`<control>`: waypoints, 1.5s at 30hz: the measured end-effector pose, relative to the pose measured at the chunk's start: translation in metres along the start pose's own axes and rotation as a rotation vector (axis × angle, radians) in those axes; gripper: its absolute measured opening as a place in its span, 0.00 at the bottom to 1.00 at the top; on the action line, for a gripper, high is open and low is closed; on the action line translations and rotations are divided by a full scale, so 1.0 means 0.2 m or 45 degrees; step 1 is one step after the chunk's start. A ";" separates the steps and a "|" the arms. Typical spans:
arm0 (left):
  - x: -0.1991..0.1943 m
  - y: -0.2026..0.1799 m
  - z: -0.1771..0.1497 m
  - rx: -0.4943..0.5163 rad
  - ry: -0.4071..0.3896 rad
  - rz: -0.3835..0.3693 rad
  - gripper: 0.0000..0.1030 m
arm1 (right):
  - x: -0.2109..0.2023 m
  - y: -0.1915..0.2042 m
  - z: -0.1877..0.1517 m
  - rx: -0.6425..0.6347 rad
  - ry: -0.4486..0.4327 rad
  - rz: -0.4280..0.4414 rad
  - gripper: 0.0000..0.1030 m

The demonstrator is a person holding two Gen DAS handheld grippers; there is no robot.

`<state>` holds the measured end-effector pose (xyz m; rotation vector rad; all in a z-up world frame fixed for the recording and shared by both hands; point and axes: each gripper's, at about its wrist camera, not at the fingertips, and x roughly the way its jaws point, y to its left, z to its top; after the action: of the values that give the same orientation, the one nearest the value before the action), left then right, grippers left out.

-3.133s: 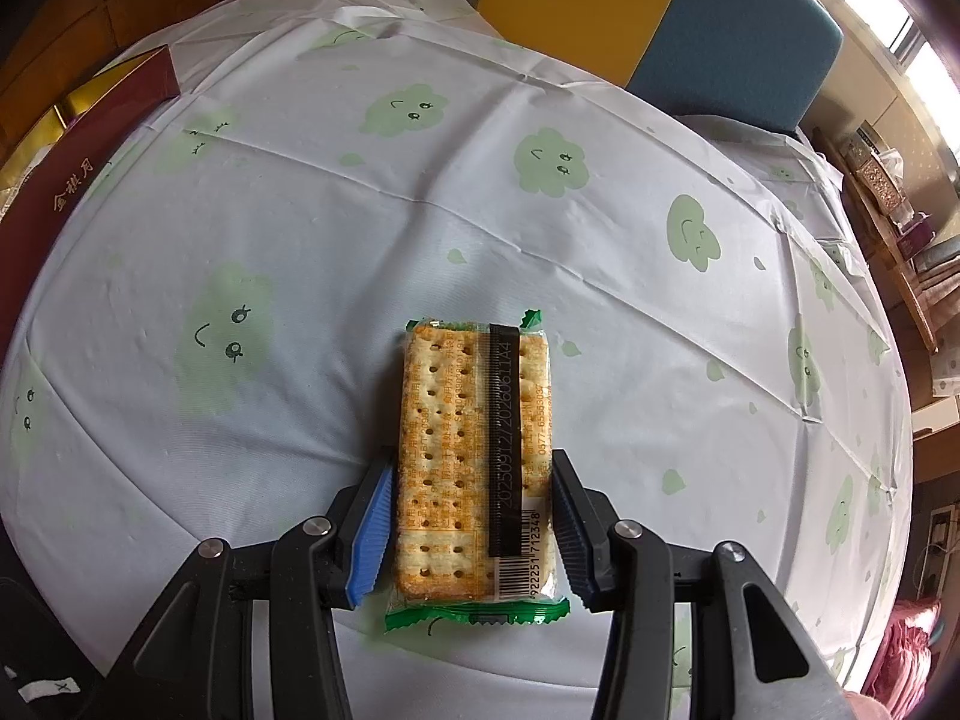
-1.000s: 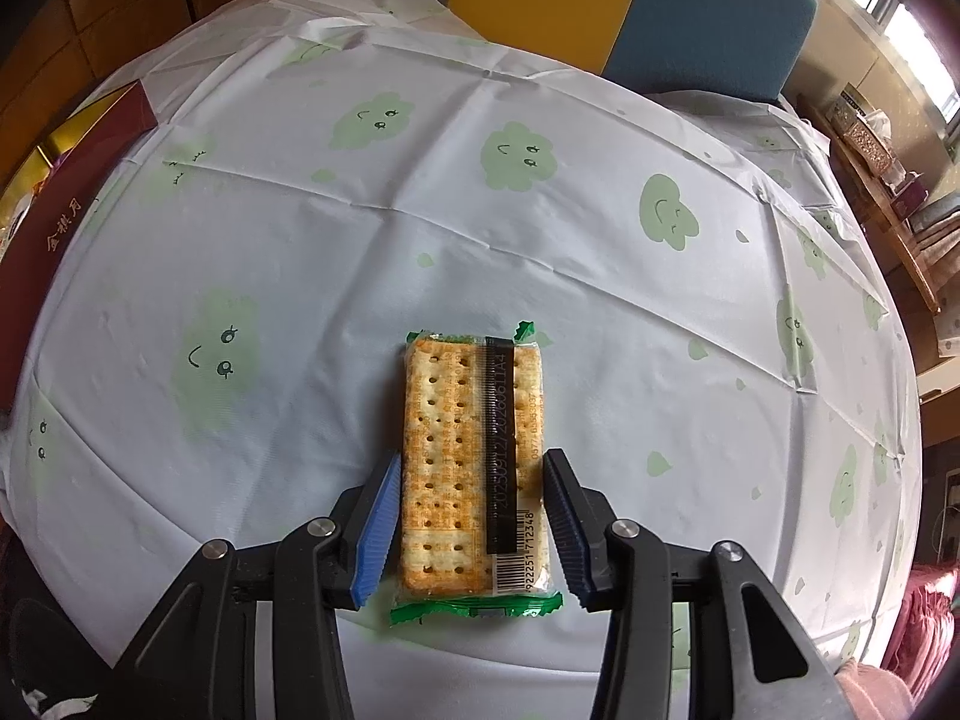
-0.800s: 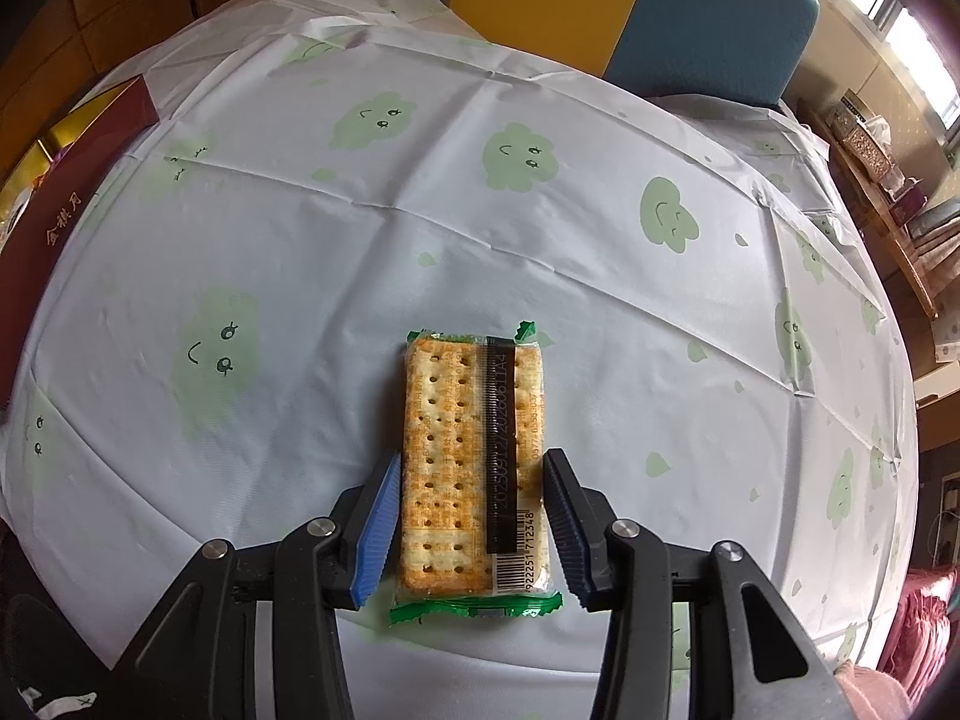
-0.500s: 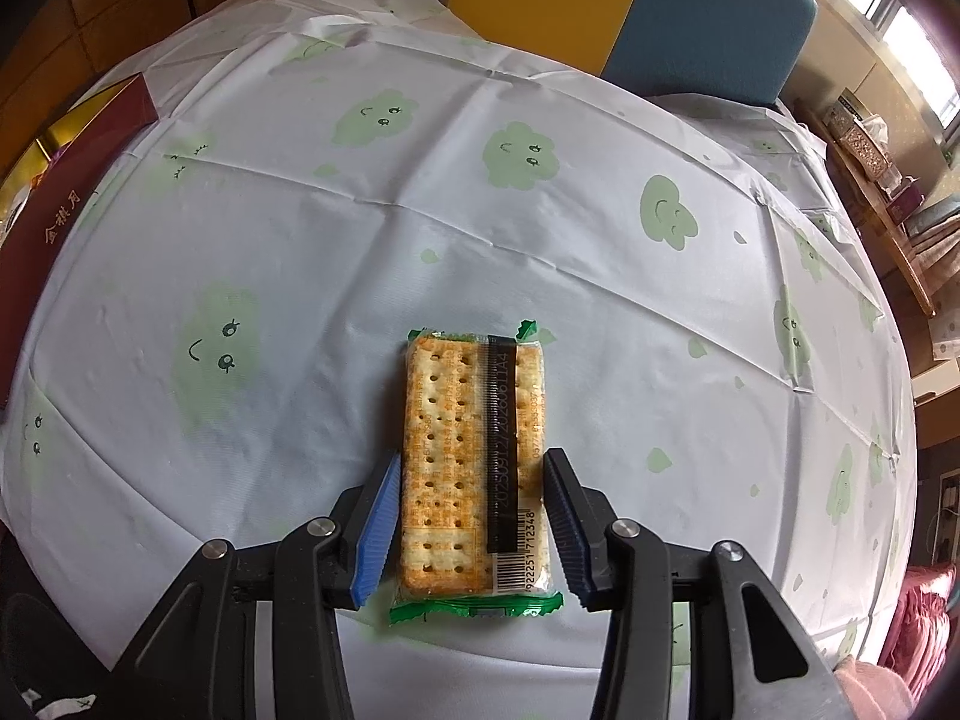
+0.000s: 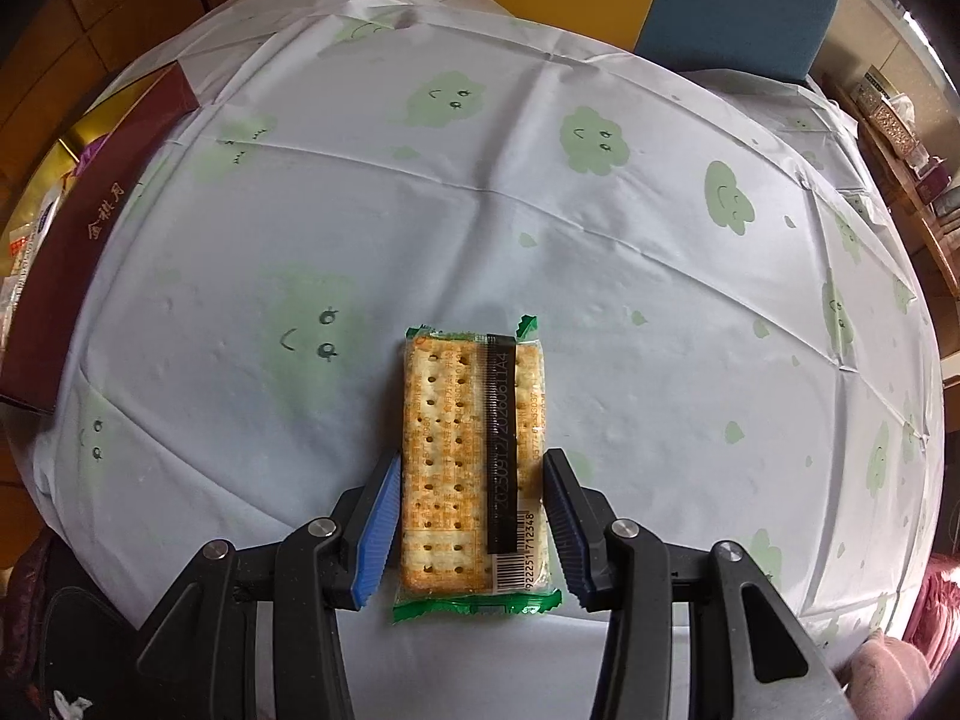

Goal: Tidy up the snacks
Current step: 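Open the left gripper and withdraw it from the tin, then carry the cracker pack into the gold tin and lower it with the right gripper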

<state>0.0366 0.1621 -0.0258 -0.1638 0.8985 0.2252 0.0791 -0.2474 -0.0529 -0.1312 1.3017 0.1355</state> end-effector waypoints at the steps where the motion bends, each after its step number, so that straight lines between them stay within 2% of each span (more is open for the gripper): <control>1: -0.01 0.01 0.00 -0.004 -0.005 0.004 0.48 | 0.00 0.02 0.00 0.000 -0.002 0.019 0.46; 5: -0.02 0.04 0.00 -0.020 -0.015 0.012 0.48 | -0.02 0.09 0.01 -0.003 -0.015 0.069 0.45; 11: -0.02 0.09 0.00 -0.055 -0.012 0.022 0.48 | -0.09 0.29 0.04 0.000 -0.067 0.207 0.45; 23: -0.04 0.17 0.03 -0.102 -0.040 0.058 0.48 | -0.40 0.76 0.17 -0.152 -0.237 0.451 0.45; 27: -0.05 0.19 0.03 -0.113 -0.045 0.062 0.48 | -0.45 0.91 0.21 -0.191 -0.273 0.497 0.45; 32: -0.06 0.21 0.04 -0.120 -0.049 0.065 0.48 | -0.43 1.09 0.29 -0.256 -0.267 0.493 0.45; 38: -0.04 0.22 0.03 -0.118 -0.038 0.070 0.48 | -0.31 1.30 0.37 -0.344 -0.213 0.409 0.46; 43: -0.03 0.22 0.02 -0.111 -0.030 0.073 0.48 | -0.15 1.37 0.41 -0.381 -0.138 0.315 0.47; 45: -0.03 0.22 0.02 -0.111 -0.030 0.069 0.48 | -0.12 1.37 0.40 -0.393 -0.134 0.326 0.47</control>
<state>0.0246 0.2051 -0.0204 -0.2178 0.8704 0.3162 0.1021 0.0357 -0.0137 -0.2168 1.1819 0.5559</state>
